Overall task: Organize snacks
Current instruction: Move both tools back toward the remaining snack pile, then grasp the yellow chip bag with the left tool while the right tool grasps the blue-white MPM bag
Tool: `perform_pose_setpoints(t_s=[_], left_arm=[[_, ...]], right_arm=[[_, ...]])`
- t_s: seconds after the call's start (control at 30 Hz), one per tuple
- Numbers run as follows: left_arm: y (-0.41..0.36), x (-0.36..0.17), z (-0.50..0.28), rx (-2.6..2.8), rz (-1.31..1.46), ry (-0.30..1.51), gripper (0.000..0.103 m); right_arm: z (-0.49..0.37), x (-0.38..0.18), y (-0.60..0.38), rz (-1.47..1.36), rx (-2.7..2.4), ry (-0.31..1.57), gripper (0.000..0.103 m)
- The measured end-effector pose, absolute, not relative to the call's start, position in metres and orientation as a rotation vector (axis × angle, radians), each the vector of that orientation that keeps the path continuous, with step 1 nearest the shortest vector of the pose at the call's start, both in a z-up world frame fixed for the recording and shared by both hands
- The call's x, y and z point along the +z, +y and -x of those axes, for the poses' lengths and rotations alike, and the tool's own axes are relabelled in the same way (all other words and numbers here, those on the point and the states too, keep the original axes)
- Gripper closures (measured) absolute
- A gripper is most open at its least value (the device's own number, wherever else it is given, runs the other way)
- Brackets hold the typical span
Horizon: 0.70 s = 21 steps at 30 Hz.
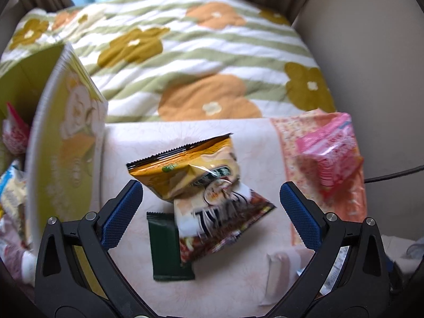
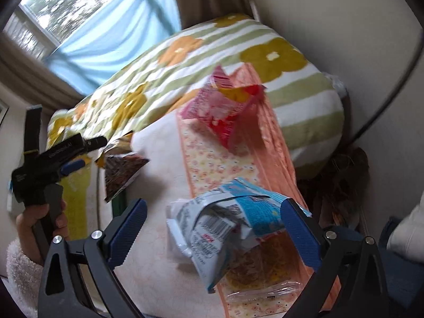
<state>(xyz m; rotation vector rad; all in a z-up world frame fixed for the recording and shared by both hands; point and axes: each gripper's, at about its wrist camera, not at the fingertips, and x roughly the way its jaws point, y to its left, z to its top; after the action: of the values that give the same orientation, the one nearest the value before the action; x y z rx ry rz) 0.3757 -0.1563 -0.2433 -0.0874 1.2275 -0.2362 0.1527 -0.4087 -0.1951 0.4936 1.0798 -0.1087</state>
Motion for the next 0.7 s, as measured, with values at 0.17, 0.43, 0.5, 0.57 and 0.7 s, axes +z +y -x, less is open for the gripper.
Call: perform_pose_setpoints(t_s=[0.17,0.43,0.5,0.57,0.7], left_arm=[[-0.158,-0.272,-0.388,-0.242,0.092,1.295,0.003],[-0.160,-0.295,-0.391,-0.274,0.078,1.348,0.020],[-0.160,-0.296,-0.392,-0.285,0.079,1.347,0.024],[-0.162,-0.296,-0.393,-0.290,0.068,1.348,0.029],[-0.167,-0.294,-0.390,-0.319,0.040,1.341,0.036]], right_arm=[[-0.150,-0.215,-0.415,-0.586,-0.198,1.105,0.003],[-0.141,-0.234,-0.424,-0.729,-0.283,1.107,0.003],[-0.142,-0.241,-0.425,-0.750,-0.283,1.113,0.003],[-0.144,-0.244,-0.427,-0.780,-0.276,1.107,0.003],[-0.151,-0.248,-0.425,-0.792,-0.252,1.115,0.003]])
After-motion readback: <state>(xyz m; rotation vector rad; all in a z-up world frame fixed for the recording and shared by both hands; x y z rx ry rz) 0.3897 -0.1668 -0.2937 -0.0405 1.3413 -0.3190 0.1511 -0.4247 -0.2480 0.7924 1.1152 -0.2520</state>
